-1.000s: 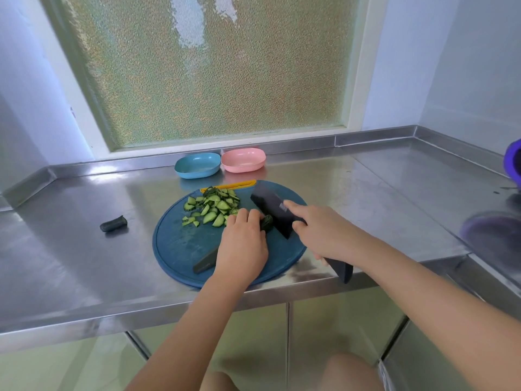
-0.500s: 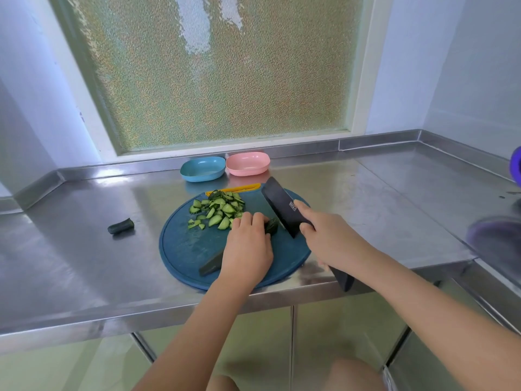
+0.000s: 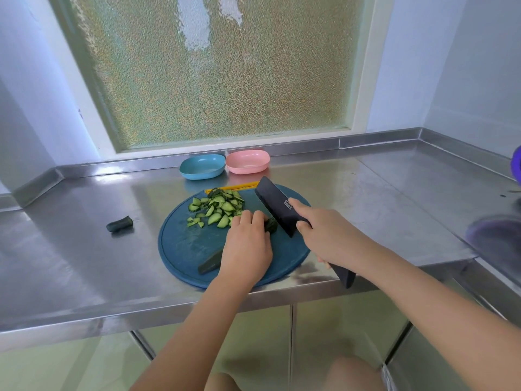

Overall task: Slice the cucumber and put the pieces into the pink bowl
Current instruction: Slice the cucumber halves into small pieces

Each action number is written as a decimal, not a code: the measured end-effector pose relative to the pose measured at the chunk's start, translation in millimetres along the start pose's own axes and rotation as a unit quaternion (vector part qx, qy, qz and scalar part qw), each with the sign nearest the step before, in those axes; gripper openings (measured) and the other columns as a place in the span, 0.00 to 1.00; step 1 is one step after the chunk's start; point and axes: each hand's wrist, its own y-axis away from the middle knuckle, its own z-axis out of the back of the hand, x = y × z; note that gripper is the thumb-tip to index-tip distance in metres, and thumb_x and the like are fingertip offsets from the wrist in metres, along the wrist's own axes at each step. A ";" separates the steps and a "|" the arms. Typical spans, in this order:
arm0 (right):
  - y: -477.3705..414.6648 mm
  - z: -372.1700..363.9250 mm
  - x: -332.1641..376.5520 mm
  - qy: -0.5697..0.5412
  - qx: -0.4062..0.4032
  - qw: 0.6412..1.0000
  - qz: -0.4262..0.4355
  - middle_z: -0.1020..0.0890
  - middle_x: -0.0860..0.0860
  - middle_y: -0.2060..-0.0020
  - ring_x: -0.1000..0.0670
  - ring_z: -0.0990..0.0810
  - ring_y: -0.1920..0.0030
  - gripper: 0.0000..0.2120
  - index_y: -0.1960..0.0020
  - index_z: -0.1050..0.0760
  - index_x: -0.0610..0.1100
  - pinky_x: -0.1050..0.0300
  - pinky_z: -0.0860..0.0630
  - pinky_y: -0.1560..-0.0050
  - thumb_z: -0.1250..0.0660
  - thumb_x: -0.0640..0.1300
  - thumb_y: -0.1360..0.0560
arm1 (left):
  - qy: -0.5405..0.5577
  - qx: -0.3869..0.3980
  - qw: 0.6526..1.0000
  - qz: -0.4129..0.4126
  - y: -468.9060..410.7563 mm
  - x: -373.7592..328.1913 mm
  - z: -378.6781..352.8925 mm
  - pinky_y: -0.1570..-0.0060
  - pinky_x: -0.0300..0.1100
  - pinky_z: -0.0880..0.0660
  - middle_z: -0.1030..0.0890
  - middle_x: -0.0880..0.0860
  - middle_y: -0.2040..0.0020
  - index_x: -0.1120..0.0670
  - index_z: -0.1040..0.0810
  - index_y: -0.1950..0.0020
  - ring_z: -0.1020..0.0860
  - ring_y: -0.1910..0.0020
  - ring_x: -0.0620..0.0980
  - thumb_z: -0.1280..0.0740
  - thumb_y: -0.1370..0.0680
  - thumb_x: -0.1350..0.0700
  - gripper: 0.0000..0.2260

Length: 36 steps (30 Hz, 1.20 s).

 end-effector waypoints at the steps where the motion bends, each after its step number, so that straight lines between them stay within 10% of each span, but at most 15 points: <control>1: -0.5 0.2 0.3 0.005 0.001 1.000 -0.001 0.30 0.48 0.67 0.53 0.33 0.71 0.26 0.22 0.51 0.53 0.56 0.29 0.63 0.51 0.41 0.17 | -0.001 0.001 1.000 -0.001 -0.2 -0.2 -0.2 0.46 0.45 0.32 0.29 0.54 0.44 0.56 0.31 0.39 0.31 0.46 0.54 0.42 0.21 0.55 0.11; 36: 4.3 -4.3 5.9 -0.029 -0.019 0.999 -0.009 0.31 0.51 0.70 0.54 0.33 0.72 0.25 0.22 0.49 0.53 0.51 0.24 0.58 0.49 0.42 0.17 | -0.001 0.004 1.000 -0.003 0.1 0.7 -0.8 0.46 0.45 0.31 0.29 0.54 0.43 0.55 0.31 0.39 0.32 0.45 0.53 0.42 0.20 0.55 0.11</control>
